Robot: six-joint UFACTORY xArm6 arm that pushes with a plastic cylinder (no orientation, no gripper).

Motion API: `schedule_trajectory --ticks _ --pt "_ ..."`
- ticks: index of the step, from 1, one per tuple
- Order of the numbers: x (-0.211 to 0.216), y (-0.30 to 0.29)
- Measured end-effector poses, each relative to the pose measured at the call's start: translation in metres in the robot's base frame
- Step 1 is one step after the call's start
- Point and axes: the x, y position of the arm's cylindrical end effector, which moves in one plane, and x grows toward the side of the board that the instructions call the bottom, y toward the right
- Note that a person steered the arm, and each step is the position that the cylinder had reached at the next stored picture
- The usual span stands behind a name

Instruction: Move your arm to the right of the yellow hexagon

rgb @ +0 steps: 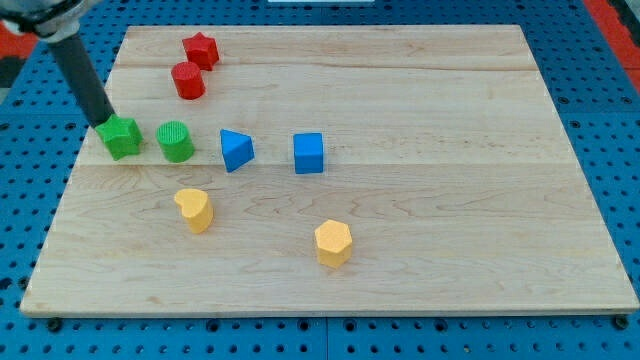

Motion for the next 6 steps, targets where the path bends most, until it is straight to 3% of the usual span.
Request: schedule_trajectory --ticks 2,3,4,5,6 --pt "-0.034 0.033" --pt "-0.011 0.080" --pt "-0.005 0.083" --pt "-0.019 0.100" --pt "-0.032 0.184"
